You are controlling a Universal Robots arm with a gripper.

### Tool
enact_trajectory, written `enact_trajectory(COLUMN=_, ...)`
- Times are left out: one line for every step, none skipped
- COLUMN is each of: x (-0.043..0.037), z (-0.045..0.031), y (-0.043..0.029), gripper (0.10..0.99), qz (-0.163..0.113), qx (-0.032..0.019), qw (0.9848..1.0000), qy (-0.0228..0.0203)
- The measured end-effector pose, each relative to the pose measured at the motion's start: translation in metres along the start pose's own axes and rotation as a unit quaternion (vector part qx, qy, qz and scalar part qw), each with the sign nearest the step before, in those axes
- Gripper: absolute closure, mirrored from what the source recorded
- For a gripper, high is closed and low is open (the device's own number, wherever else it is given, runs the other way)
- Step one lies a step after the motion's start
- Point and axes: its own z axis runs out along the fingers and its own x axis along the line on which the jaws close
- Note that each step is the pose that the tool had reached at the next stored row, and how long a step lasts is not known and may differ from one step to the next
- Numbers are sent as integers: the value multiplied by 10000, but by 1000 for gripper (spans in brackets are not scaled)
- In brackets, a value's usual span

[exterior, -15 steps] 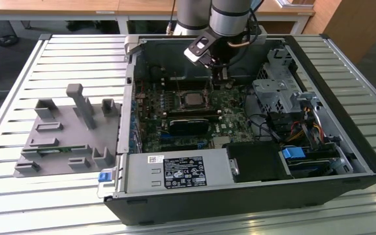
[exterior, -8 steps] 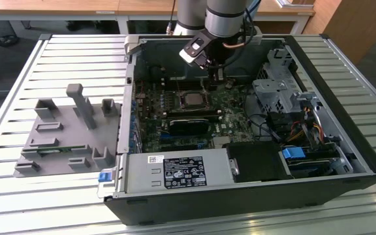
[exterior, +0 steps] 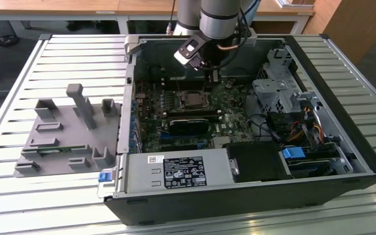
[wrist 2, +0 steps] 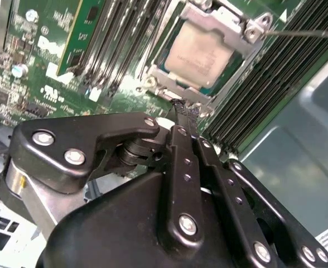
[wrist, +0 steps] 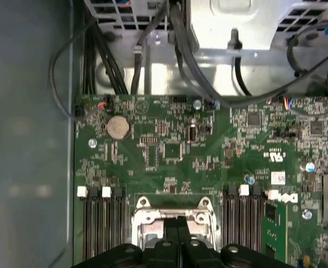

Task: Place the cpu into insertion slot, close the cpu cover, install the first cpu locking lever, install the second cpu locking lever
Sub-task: 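Close the cpu cover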

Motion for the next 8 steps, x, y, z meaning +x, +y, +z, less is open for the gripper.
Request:
enact_trajectory(x=0, z=6, y=-25, gripper=980, qz=0, qx=0, qw=10000, qy=0)
enact_trajectory(x=-1, z=12, y=-55, gripper=980, qz=0, qx=0, qw=10000, qy=0)
enact_trajectory(x=-2, z=17, y=-84, gripper=980, qz=0, qx=0, qw=10000, qy=0)
enact_trajectory(x=-2, z=20, y=-109, gripper=980, qz=0, qx=0, qw=10000, qy=0)
enact_trajectory(x=-3, z=21, y=-122, gripper=980, qz=0, qx=0, qw=10000, qy=-1)
enact_trajectory(x=-3, z=23, y=-128, gripper=980, qz=0, qx=0, qw=10000, qy=-1)
enact_trajectory(x=-2, z=29, y=-135, gripper=980, qz=0, qx=0, qw=10000, qy=0)
enact_trajectory(x=-3, z=33, y=-149, gripper=980, qz=0, qx=0, qw=10000, qy=0)
